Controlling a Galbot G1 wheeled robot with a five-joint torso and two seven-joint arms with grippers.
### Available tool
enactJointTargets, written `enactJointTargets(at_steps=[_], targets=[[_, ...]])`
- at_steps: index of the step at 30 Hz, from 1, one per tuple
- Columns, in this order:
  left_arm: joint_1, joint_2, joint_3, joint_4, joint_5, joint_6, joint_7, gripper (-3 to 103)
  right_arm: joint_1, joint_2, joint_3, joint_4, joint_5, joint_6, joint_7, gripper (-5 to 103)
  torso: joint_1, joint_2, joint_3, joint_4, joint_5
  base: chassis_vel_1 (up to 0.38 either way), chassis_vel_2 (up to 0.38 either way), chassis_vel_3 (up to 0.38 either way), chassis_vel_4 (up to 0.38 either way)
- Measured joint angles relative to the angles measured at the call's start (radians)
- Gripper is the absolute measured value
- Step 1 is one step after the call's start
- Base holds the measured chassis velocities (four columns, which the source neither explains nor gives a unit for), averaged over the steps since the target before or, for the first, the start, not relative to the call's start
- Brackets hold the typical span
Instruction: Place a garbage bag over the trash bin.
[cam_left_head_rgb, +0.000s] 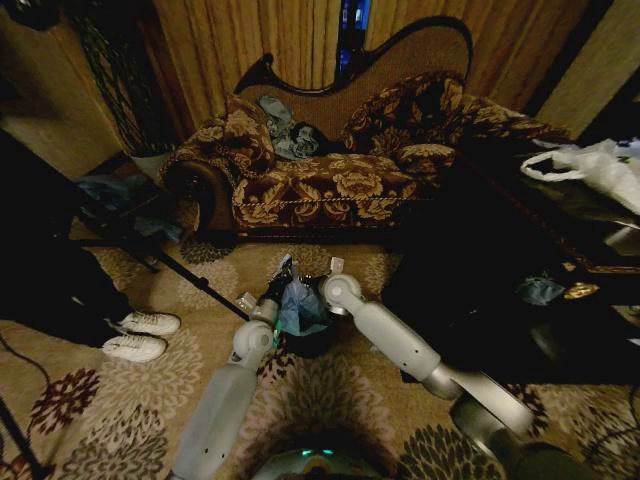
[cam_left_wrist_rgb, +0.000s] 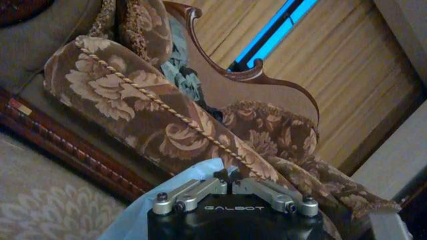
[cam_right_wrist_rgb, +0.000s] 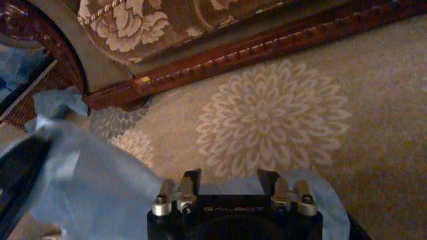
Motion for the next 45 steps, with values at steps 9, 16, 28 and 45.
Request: enactJointTargets(at_steps=[9, 16, 28, 45], targets=[[0.004, 0.001, 0.001, -0.009, -0.006, 0.000, 0.002, 0, 0.012, -0.041, -0.057, -0.026, 0.025, -0.030, -0.008, 22, 0.000, 0.000, 0.000, -0.0001, 0.0001, 0.000, 0.000, 0.000, 0.000], [-0.001, 0.002, 0.001, -0.007, -0.017, -0.001, 0.007, 0, -0.016, -0.052, -0.074, -0.055, 0.009, -0.040, -0.019, 2, 0.000, 0.000, 0.000, -0.0003, 0.0001, 0.000, 0.000, 0.000, 0.000], [-0.011, 0.011, -0.010, -0.003, -0.033, -0.002, 0.012, 0, -0.026, -0.008, -0.104, -0.158, -0.042, -0.043, -0.057, 0, 0.000, 0.000, 0.000, 0.0000, 0.0002, 0.000, 0.000, 0.000, 0.000], [-0.013, 0.005, -0.009, -0.005, -0.038, -0.004, 0.012, 0, -0.055, -0.026, -0.137, -0.240, -0.124, -0.080, -0.086, 0, 0.000, 0.000, 0.000, -0.0002, 0.0002, 0.000, 0.000, 0.000, 0.000]])
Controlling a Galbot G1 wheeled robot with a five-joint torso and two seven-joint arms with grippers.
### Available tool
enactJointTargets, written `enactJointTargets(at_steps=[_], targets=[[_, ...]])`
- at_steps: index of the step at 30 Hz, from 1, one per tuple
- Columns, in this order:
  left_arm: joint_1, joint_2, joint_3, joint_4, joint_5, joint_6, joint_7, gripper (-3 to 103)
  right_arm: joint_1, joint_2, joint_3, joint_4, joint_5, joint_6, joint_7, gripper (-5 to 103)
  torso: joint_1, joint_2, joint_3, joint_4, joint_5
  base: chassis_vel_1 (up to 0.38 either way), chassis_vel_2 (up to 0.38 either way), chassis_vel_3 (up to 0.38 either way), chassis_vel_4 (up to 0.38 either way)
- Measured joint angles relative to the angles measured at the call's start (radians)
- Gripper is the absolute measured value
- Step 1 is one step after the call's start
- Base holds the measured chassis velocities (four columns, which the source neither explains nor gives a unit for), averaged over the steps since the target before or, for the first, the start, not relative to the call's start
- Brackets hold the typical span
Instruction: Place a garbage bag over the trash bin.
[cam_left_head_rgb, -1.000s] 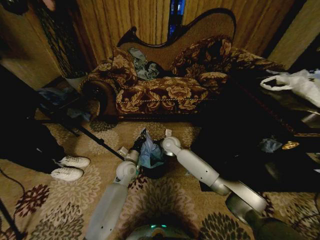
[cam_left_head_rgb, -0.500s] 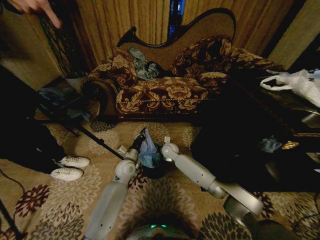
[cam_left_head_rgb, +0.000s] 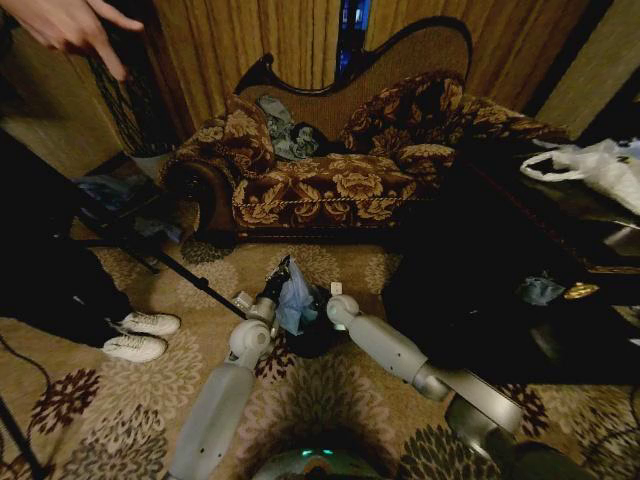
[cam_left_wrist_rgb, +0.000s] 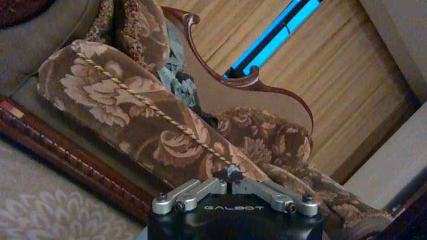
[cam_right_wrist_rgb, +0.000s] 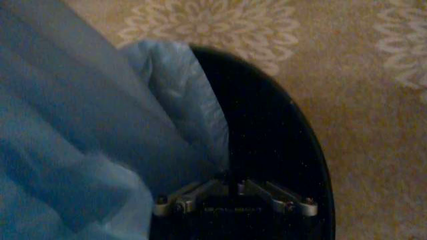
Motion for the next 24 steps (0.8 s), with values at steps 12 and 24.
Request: enactJointTargets(at_steps=[12, 24], targets=[[0.008, -0.009, 0.005, -0.005, 0.010, 0.002, -0.005, 0, -0.034, 0.007, 0.016, 0.079, 0.006, 0.033, 0.011, 0, 0.000, 0.000, 0.000, 0.0001, 0.0000, 0.000, 0.000, 0.000, 0.000], [0.028, -0.020, 0.009, -0.035, 0.040, 0.002, -0.008, 0, 0.027, -0.059, 0.092, 0.253, 0.078, 0.039, 0.024, 30, 0.000, 0.000, 0.000, -0.0001, 0.0000, 0.000, 0.000, 0.000, 0.000]])
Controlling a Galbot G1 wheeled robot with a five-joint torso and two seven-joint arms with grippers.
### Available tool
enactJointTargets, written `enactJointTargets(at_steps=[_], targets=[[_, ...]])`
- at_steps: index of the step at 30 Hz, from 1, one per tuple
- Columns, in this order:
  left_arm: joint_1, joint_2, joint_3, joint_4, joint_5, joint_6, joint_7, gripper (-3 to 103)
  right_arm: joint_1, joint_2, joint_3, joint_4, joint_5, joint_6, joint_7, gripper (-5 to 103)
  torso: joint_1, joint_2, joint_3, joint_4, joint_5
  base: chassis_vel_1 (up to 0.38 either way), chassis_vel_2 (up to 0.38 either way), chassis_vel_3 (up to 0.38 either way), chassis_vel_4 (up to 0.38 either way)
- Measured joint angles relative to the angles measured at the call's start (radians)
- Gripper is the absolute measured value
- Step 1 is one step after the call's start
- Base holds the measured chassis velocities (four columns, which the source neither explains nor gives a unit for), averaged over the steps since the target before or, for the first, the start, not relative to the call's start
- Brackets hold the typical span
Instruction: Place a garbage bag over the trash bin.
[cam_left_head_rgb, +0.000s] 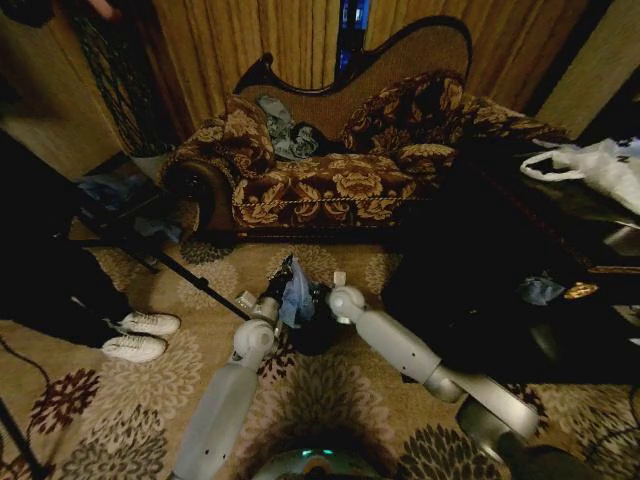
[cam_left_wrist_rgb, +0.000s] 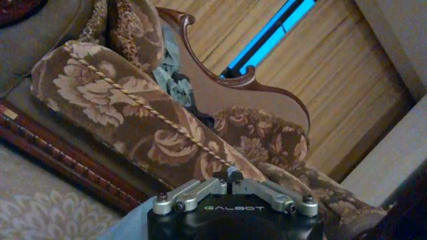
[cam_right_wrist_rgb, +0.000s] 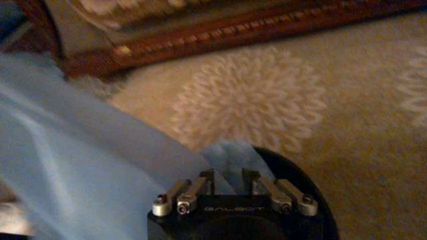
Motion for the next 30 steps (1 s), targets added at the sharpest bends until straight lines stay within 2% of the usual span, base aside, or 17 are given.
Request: enactJointTargets(at_steps=[1, 4, 5, 7, 8, 10, 11, 13, 14, 15, 16, 19, 25, 30], targets=[[0.012, -0.002, 0.001, -0.010, 0.005, 0.000, 0.001, 0, 0.004, 0.002, 0.000, 0.015, 0.013, 0.004, 0.004, 35, 0.000, 0.000, 0.000, 0.0002, 0.0000, 0.000, 0.000, 0.000, 0.000], [0.026, -0.004, 0.003, -0.019, 0.014, -0.001, 0.003, 0, 0.007, 0.011, -0.002, 0.023, 0.012, 0.012, 0.004, 35, 0.000, 0.000, 0.000, 0.0003, 0.0000, 0.000, 0.000, 0.000, 0.000], [0.034, -0.005, 0.004, -0.026, 0.017, -0.001, 0.004, 0, 0.010, 0.017, -0.003, 0.027, 0.010, 0.014, 0.003, 46, 0.000, 0.000, 0.000, 0.0003, 0.0000, 0.000, 0.000, 0.000, 0.000], [0.039, -0.005, 0.004, -0.032, 0.018, -0.002, 0.004, 0, 0.015, 0.019, -0.003, 0.033, 0.011, 0.014, 0.003, 46, 0.000, 0.000, 0.000, 0.0004, 0.0000, 0.000, 0.000, 0.000, 0.000], [0.042, -0.005, 0.004, -0.036, 0.019, -0.002, 0.004, 0, 0.019, 0.017, -0.003, 0.039, 0.013, 0.012, 0.004, 57, 0.000, 0.000, 0.000, 0.0004, 0.0000, 0.000, 0.000, 0.000, 0.000], [0.049, -0.005, 0.004, -0.051, 0.019, -0.003, 0.004, 0, 0.042, -0.009, -0.023, 0.072, 0.028, -0.008, 0.011, 68, 0.000, 0.000, 0.000, 0.0005, 0.0001, 0.000, 0.000, 0.000, 0.000], [0.049, -0.005, 0.004, -0.051, 0.019, -0.003, 0.004, 0, 0.042, -0.009, -0.023, 0.072, 0.028, -0.008, 0.011, 68, 0.000, 0.000, 0.000, 0.0005, 0.0001, 0.000, 0.000, 0.000, 0.000], [0.048, -0.012, 0.001, -0.054, 0.019, -0.005, 0.004, 0, 0.077, -0.070, -0.062, 0.109, 0.044, -0.039, 0.011, 79, 0.000, 0.000, 0.000, 0.0003, 0.0000, 0.000, 0.000, 0.000, 0.000], [0.045, -0.015, -0.001, -0.051, 0.019, -0.006, 0.004, 0, 0.089, -0.101, -0.082, 0.119, 0.045, -0.048, 0.000, 79, 0.000, 0.000, 0.000, 0.0002, 0.0001, 0.000, 0.000, 0.000, 0.000], [0.042, -0.017, -0.003, -0.048, 0.018, -0.007, 0.003, 0, 0.097, -0.124, -0.095, 0.126, 0.045, -0.054, -0.011, 85, 0.000, 0.000, 0.000, 0.0001, 0.0001, 0.000, 0.000, 0.000, 0.000], [0.042, -0.017, -0.003, -0.048, 0.018, -0.007, 0.003, 0, 0.097, -0.124, -0.095, 0.126, 0.045, -0.054, -0.011, 85, 0.000, 0.000, 0.000, 0.0001, 0.0001, 0.000, 0.000, 0.000, 0.000], [0.030, -0.024, -0.004, -0.033, 0.017, -0.012, 0.000, 0, 0.099, -0.169, -0.119, 0.154, 0.043, -0.068, -0.028, 98, 0.000, 0.000, 0.000, 0.0000, 0.0002, 0.000, 0.000, 0.000, 0.000], [0.013, -0.028, -0.005, -0.006, 0.016, -0.015, -0.001, 0, 0.050, -0.205, -0.123, 0.213, 0.033, -0.071, -0.025, 100, 0.000, 0.000, 0.000, 0.0003, 0.0003, 0.000, 0.000, 0.000, 0.000], [0.017, -0.027, -0.003, -0.001, 0.016, -0.016, -0.003, 0, 0.036, -0.226, -0.067, 0.258, 0.032, -0.067, -0.020, 100, 0.000, 0.000, 0.000, -0.0001, 0.0002, 0.000, 0.000, 0.000, 0.000]])
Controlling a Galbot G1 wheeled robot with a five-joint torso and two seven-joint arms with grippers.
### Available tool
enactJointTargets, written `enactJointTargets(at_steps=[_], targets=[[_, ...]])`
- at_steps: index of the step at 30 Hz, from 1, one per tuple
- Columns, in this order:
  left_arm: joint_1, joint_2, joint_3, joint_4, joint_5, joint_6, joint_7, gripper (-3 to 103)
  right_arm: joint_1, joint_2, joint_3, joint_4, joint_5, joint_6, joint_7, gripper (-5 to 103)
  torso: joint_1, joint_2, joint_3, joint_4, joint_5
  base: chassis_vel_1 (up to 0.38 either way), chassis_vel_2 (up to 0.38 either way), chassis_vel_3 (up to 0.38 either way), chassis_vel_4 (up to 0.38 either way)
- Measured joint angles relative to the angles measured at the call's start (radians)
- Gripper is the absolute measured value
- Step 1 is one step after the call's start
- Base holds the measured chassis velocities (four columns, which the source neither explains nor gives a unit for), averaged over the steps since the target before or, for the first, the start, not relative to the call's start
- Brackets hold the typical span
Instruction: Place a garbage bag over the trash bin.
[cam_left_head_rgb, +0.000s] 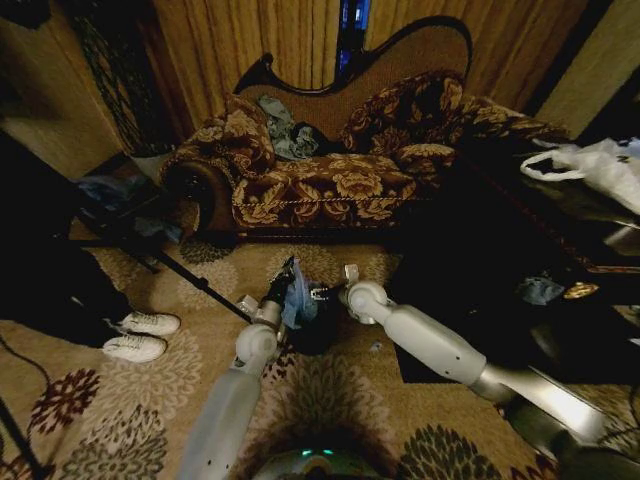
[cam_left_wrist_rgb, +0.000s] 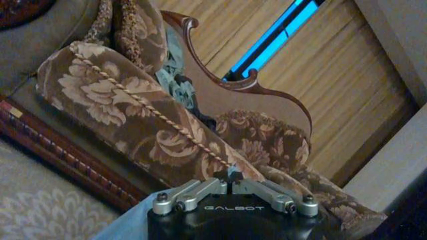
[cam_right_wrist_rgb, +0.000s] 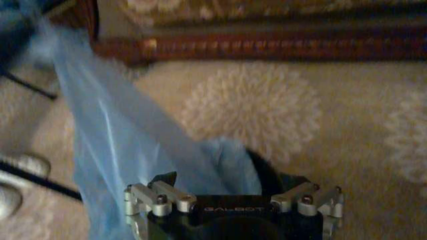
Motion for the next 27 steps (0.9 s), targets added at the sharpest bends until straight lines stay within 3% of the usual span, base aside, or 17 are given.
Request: enactJointTargets(at_steps=[4, 9, 11, 14, 16, 19, 21, 23, 25, 27], targets=[[0.014, -0.004, 0.005, -0.007, 0.000, 0.000, -0.004, 0, 0.052, 0.058, 0.058, -0.054, -0.001, 0.034, -0.004, 100, 0.000, 0.000, 0.000, 0.0003, -0.0001, 0.000, 0.000, 0.000, 0.000], [0.020, -0.007, 0.008, -0.009, 0.003, 0.000, -0.003, 0, 0.075, 0.153, 0.050, -0.169, -0.044, 0.103, -0.017, 101, 0.000, 0.000, 0.000, 0.0005, -0.0003, 0.000, 0.000, 0.000, 0.000], [0.021, -0.008, 0.009, -0.010, 0.003, 0.001, -0.003, 0, 0.069, 0.173, 0.043, -0.187, -0.048, 0.113, -0.015, 97, 0.000, 0.000, 0.000, 0.0005, -0.0003, 0.000, 0.000, 0.000, 0.000], [0.021, -0.010, 0.009, -0.010, 0.006, 0.001, -0.002, 0, 0.036, 0.206, -0.005, -0.215, -0.035, 0.121, -0.013, 82, 0.000, 0.000, 0.000, 0.0004, -0.0004, 0.000, 0.000, 0.000, 0.000], [0.020, -0.011, 0.008, -0.010, 0.007, 0.001, -0.002, 0, 0.025, 0.213, -0.022, -0.231, -0.035, 0.123, -0.014, 82, 0.000, 0.000, 0.000, 0.0004, -0.0004, 0.000, 0.000, 0.000, 0.000], [0.019, -0.015, 0.008, -0.010, 0.011, 0.001, -0.002, 0, -0.003, 0.244, -0.045, -0.304, -0.034, 0.133, -0.026, 65, 0.000, 0.000, 0.000, 0.0003, -0.0002, 0.000, 0.000, 0.000, 0.000], [0.020, -0.015, 0.007, -0.012, 0.013, 0.001, -0.002, 0, -0.010, 0.253, -0.045, -0.332, -0.031, 0.136, -0.037, 65, 0.000, 0.000, 0.000, 0.0002, -0.0004, 0.000, 0.000, 0.000, 0.000], [0.023, -0.015, 0.005, -0.018, 0.013, 0.001, -0.002, 0, -0.013, 0.265, -0.045, -0.370, -0.029, 0.139, -0.061, 48, 0.000, 0.000, 0.000, 0.0003, -0.0003, 0.000, 0.000, 0.000, 0.000], [0.025, -0.014, 0.003, -0.020, 0.013, 0.001, -0.002, 0, -0.012, 0.272, -0.044, -0.394, -0.031, 0.140, -0.075, 48, 0.000, 0.000, 0.000, 0.0002, -0.0003, 0.000, 0.000, 0.000, 0.000], [0.029, -0.011, 0.001, -0.021, 0.013, -0.001, -0.002, 0, -0.001, 0.288, -0.049, -0.439, -0.038, 0.140, -0.095, 37, 0.000, 0.000, 0.000, 0.0002, -0.0003, 0.000, 0.000, 0.000, 0.000]])
